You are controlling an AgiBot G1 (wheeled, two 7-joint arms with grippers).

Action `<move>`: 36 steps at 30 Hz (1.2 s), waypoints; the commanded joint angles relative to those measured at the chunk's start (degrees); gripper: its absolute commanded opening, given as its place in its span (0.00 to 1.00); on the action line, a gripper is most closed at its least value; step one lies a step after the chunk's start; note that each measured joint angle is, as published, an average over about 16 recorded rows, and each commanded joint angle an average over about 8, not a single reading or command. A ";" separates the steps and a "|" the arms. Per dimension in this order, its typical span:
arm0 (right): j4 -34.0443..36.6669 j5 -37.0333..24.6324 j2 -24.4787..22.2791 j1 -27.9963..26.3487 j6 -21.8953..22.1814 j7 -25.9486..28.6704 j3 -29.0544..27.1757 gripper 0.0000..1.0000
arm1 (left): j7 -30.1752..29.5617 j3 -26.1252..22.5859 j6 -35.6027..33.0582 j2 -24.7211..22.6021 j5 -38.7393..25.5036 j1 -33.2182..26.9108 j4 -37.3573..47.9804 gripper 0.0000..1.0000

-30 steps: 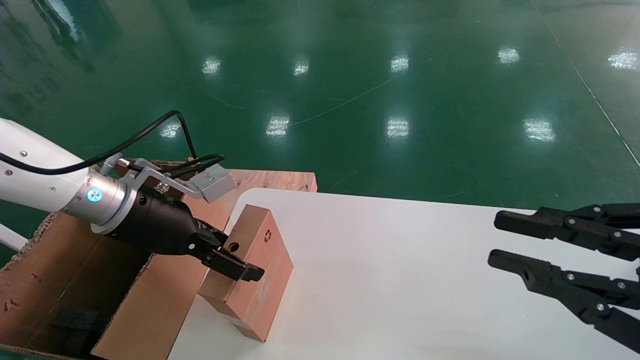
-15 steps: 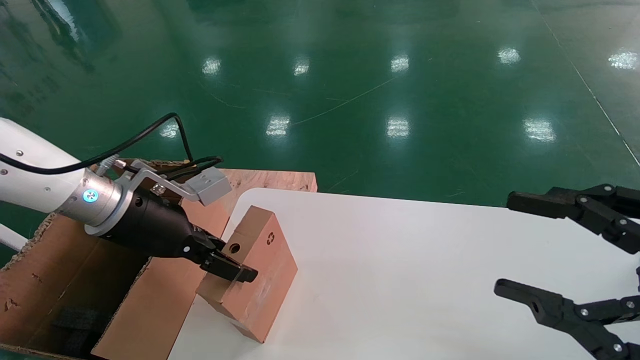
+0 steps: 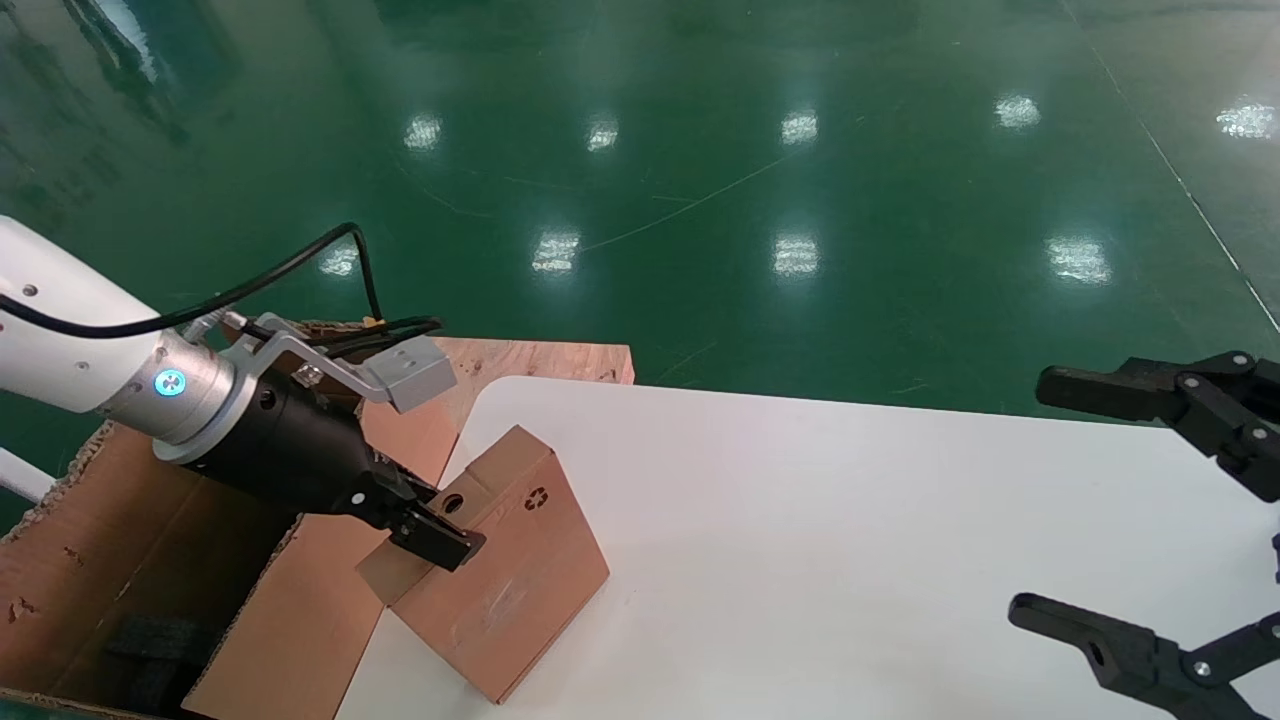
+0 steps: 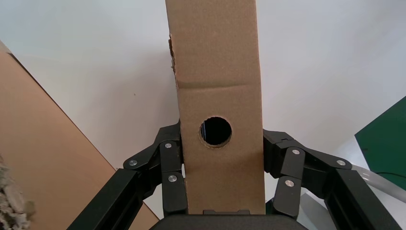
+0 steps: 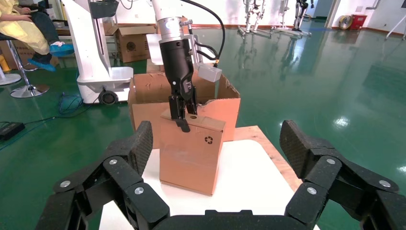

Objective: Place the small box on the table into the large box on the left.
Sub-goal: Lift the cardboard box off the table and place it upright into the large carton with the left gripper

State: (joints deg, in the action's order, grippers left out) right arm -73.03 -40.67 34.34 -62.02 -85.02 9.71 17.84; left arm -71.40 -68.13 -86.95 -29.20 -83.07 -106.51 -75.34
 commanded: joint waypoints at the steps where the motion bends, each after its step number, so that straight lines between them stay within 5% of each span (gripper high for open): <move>1: 0.00 0.00 0.00 0.00 0.00 0.00 0.00 1.00 | 0.21 -0.06 0.02 -0.01 0.00 -0.07 -0.15 0.00; 10: 0.00 0.02 -0.01 -0.01 0.01 -0.01 0.02 1.00 | 9.84 3.10 -2.85 -3.65 -5.01 -14.33 6.52 0.00; 16: 0.00 0.02 -0.01 -0.01 0.01 -0.02 0.03 1.00 | 15.74 -1.46 -4.57 -7.87 -12.85 -29.71 13.40 0.00; 24: 0.00 0.03 -0.02 -0.01 0.02 -0.03 0.05 1.00 | 13.74 -13.78 -5.07 -5.14 -15.45 -44.66 13.66 0.00; 36: 0.00 0.05 -0.03 -0.02 0.03 -0.04 0.07 1.00 | 0.42 -41.23 -4.77 7.32 -6.25 -52.32 3.16 0.00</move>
State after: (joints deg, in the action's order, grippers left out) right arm -73.03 -40.62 34.31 -62.03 -84.99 9.67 17.92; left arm -69.68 -107.33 -91.59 -21.68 -89.91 -158.58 -71.80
